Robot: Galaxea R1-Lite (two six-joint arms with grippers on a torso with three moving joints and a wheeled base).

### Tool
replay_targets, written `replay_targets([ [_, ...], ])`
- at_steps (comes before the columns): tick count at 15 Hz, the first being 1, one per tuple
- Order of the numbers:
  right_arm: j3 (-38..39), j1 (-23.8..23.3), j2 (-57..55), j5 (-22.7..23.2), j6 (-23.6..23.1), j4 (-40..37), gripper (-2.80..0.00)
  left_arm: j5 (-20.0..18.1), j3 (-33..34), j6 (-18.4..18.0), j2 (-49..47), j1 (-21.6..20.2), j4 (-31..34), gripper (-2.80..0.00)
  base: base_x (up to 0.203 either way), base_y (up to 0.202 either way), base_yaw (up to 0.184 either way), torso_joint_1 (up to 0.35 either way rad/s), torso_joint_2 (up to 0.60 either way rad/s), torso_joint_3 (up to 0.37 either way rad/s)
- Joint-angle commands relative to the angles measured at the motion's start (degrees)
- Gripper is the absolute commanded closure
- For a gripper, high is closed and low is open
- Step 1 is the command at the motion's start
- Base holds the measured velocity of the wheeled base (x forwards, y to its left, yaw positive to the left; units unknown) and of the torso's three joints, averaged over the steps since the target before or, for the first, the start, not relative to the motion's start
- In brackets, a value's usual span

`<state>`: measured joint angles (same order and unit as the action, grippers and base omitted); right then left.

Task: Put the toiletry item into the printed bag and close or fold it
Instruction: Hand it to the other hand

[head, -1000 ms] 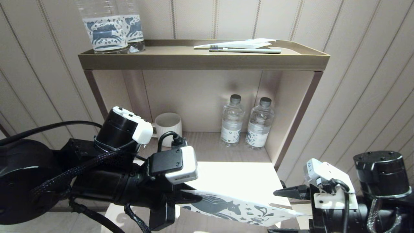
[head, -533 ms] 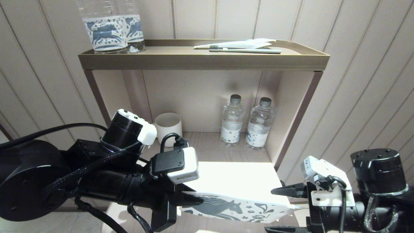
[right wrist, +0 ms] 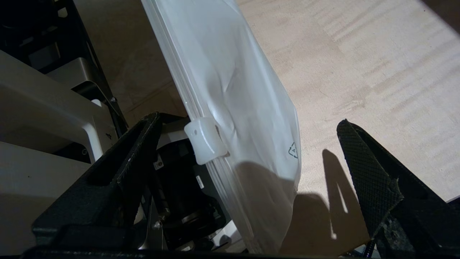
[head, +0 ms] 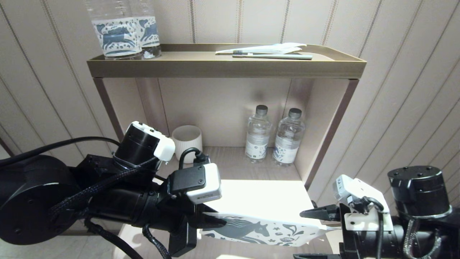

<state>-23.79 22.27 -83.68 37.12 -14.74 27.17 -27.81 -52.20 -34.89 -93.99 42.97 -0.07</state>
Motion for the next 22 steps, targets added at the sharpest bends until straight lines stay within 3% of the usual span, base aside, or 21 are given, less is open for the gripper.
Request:
replay_targets([
  [1,0.0,0.0,0.2,0.2,-0.1,0.2,-2.80,-0.1,0.0,-0.2,-0.1,-0.1,0.0,0.00,0.000,0.000,0.000,0.000,0.00,0.000],
  [5,0.1,0.0,0.2,0.0,-0.1,0.2,-2.80,-0.1,0.0,-0.2,-0.2,0.0,0.0,0.00,0.000,0.000,0.000,0.000,0.00,0.000],
  [6,0.1,-0.1,0.2,0.0,-0.1,0.2,0.00,-0.1,0.0,-0.2,-0.1,0.0,0.0,0.00,0.000,0.000,0.000,0.000,0.00,0.000],
  [20,0.1,0.4,0.4,0.8,-0.6,0.3,0.00,-1.2,0.5,-0.6,-1.1,0.0,-0.7,0.00,0.000,0.000,0.000,0.000,0.00,0.000],
  [21,0.2,0.4,0.4,0.9,-0.6,0.3,0.00,-1.2,1.0,-0.6,-1.0,0.0,-2.1,-0.15,0.000,0.000,0.000,0.000,0.00,0.000],
  [22,0.2,0.4,0.4,0.8,-0.7,0.3,0.00,-1.3,1.2,-0.6,-1.1,0.0,-3.5,-2.80,0.000,0.000,0.000,0.000,0.00,0.000],
])
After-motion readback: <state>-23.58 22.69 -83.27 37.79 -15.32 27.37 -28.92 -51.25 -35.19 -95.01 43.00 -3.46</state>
